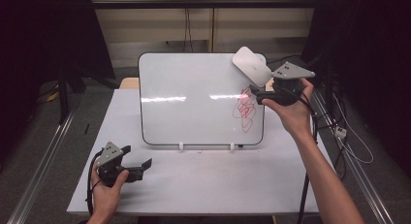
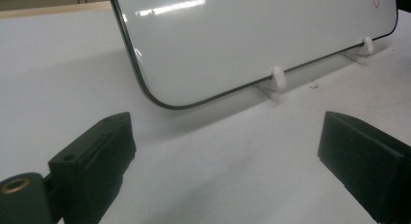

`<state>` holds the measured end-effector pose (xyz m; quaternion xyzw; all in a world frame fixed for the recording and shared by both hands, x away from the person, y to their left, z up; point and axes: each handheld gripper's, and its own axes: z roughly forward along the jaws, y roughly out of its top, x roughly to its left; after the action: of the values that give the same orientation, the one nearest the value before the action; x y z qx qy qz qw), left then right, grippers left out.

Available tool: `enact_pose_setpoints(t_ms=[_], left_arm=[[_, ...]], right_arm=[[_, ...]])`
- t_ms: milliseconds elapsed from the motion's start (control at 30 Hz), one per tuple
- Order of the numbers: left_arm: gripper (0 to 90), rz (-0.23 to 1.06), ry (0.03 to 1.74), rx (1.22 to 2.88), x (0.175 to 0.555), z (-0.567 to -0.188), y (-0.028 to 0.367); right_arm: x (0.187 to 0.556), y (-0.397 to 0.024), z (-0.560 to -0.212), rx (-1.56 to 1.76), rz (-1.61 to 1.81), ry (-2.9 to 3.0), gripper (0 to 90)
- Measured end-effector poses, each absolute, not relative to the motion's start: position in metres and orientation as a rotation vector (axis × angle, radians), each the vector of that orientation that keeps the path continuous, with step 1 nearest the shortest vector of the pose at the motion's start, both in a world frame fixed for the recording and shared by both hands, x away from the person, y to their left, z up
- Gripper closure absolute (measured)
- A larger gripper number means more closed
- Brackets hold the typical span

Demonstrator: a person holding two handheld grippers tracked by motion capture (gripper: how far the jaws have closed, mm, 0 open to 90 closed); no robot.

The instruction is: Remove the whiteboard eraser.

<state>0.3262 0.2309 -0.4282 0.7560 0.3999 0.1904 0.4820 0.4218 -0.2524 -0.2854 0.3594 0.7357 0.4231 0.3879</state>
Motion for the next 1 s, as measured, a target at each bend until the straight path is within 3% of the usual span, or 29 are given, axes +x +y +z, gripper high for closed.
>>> enact_pose_setpoints(t_ms=[433,733,1000], left_arm=[[6.1,0.457,0.977,1.839,0.326,-0.429,0.232],[6.1,0.456,0.973,1.847,0.327,-0.429,0.231],[6.1,0.456,0.974,1.844,0.327,-0.429,0.232]], right_arm=[[0.451,-0.236,-0.271,0.841,0.923,1.894,14.4],[0.469,-0.232,-0.278,0.831,0.870,1.942,21.4],[0.478,-0.225,-0.282,0.823,0.822,1.943,21.8]])
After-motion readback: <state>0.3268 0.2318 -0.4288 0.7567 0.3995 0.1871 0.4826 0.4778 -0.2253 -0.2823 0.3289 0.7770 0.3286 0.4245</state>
